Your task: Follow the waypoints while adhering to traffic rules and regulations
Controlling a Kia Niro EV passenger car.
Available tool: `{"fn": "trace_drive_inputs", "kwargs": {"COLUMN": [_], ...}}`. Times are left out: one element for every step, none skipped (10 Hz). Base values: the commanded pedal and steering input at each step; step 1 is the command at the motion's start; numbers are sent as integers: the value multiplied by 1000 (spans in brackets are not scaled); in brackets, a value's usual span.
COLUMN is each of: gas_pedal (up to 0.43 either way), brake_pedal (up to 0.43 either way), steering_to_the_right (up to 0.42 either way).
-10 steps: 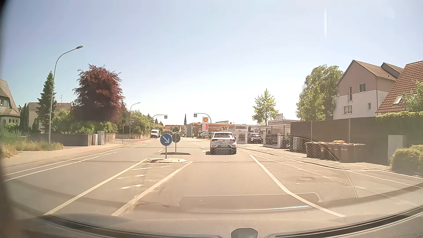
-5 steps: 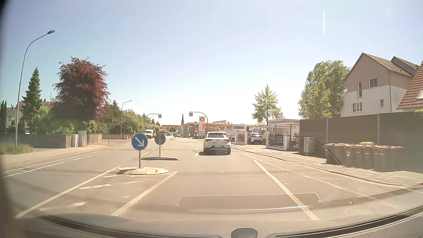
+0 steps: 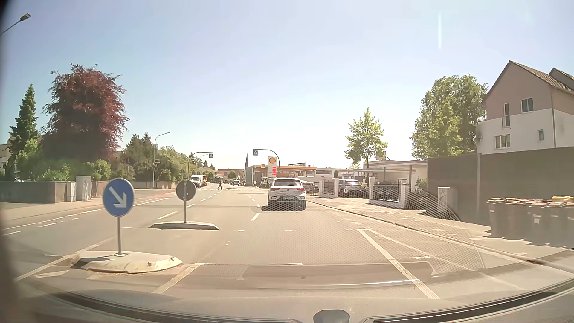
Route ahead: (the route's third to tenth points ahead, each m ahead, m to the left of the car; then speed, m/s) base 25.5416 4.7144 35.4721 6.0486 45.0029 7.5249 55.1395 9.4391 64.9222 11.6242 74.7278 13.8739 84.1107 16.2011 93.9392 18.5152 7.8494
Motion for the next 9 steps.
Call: {"fn": "trace_drive_inputs", "kwargs": {"gas_pedal": [0, 0, 0, 0, 0, 0, 0, 0, 0], "brake_pedal": [30, 30, 30, 30, 30, 30, 30, 30, 30], "steering_to_the_right": [-2, -5, -6, -8, -11, -15, -20, -25, -27]}}
